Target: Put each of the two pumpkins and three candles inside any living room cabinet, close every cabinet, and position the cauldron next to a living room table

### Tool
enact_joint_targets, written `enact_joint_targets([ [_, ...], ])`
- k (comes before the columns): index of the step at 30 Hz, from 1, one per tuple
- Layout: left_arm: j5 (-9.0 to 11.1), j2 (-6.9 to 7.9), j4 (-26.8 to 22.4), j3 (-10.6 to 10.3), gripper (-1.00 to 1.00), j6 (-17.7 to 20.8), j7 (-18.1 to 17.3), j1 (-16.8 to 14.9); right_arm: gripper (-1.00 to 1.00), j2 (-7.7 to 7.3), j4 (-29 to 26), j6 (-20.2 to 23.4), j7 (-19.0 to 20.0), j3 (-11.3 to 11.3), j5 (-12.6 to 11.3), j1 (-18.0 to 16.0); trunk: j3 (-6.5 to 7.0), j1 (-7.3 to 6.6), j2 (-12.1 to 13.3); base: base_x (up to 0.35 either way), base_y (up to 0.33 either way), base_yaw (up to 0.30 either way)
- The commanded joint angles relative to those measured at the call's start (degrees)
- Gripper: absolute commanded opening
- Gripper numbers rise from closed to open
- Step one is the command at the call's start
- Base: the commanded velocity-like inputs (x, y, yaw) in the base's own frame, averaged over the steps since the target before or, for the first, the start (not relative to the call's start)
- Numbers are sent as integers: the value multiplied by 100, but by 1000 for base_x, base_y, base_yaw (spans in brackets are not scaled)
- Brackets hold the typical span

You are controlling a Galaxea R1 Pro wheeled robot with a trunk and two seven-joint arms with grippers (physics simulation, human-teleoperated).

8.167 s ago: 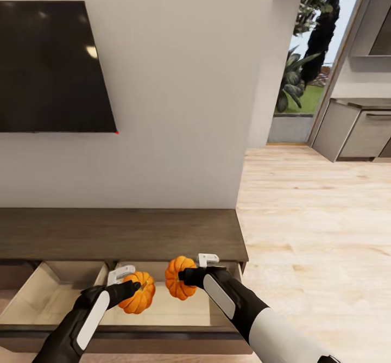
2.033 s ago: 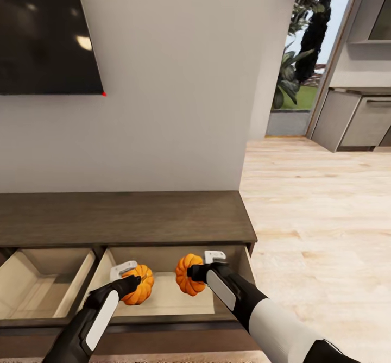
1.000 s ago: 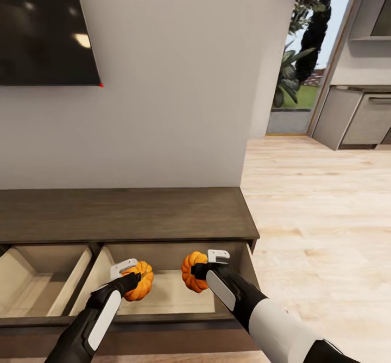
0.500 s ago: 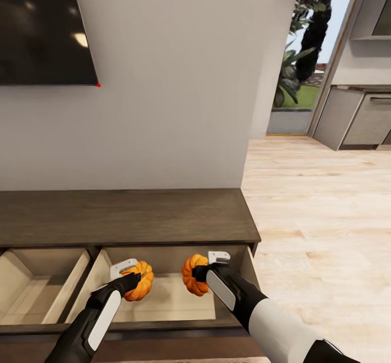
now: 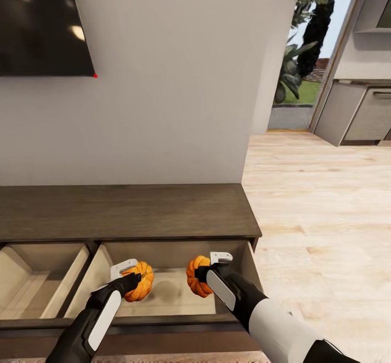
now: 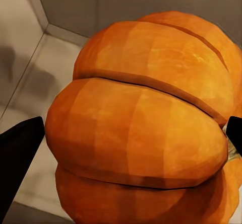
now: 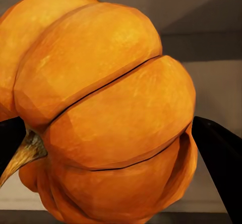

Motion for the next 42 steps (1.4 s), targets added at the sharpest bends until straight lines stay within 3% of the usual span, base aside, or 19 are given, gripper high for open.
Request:
enact_joint_targets([
  [1,50,7,-10,-23,-100,10,62,-3,-100,0,-6,9,-40,20,-25,-6,-28,1,-4,0,0,0],
  [8,47,6,-10,-23,-100,8,62,-3,-100,0,-6,-7,-37,18,-25,-6,-116,11,-10,0,0,0],
  [18,46,6,-10,-18,-100,-7,62,-3,-100,0,-6,-9,-37,16,-24,-6,-116,11,-10,0,0,0],
  [19,46,6,-10,-17,-100,-2,61,-3,100,0,-6,-9,-37,17,-22,-6,-116,11,-10,0,0,0],
  [26,46,6,-18,-14,-100,21,54,-3,100,0,-6,-9,-37,18,-24,-6,-116,11,-10,0,0,0],
  [27,47,6,-17,-14,100,26,54,-3,100,0,-6,-9,-37,19,-25,-6,-116,11,-10,0,0,0],
  [35,53,7,-18,-14,100,30,54,-3,100,0,-6,-9,-37,20,-25,-6,-116,11,-10,0,0,0],
  [42,57,14,-47,2,100,134,57,-3,100,0,-6,-7,-37,19,-25,-6,39,-7,0,0,0,0],
])
